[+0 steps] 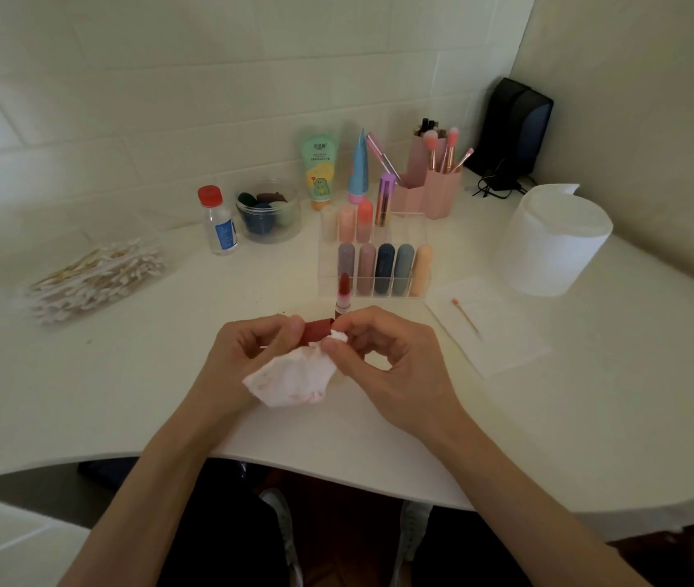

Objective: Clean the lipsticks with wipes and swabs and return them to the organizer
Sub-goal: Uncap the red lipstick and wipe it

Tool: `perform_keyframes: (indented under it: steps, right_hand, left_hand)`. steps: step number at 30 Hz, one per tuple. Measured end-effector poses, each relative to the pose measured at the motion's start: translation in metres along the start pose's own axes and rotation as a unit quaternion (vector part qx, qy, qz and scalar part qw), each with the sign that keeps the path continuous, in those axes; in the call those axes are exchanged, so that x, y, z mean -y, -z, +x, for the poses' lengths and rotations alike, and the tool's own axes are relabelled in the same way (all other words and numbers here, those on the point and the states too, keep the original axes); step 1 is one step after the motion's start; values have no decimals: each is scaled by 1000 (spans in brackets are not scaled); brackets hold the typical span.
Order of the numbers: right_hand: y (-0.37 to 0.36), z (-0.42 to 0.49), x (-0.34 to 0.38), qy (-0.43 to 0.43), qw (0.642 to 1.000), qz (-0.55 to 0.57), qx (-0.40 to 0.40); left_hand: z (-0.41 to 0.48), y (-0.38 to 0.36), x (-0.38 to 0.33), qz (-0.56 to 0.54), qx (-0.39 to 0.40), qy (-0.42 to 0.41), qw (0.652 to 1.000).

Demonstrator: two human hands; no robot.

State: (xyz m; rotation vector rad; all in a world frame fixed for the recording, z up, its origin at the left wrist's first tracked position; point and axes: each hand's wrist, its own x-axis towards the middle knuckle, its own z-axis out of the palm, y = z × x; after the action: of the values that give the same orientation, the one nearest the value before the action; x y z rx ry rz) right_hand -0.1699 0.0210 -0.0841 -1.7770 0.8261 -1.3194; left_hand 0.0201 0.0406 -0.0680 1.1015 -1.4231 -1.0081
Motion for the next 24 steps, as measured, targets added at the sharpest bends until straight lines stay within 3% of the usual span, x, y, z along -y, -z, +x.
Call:
perform_keyframes:
  steps: [9,16,24]
  right_hand:
    - [-1,0,-2,-24,1000,5,3]
    - [0,0,-3,-35,999,-10,7]
    - [0,0,-4,-19,1000,-20,-4]
  left_hand:
    - [0,3,5,-13,-18,-44,999]
    - [0,4,8,-16,-17,-23,999]
    - [0,2,7,36,-60,-45,997]
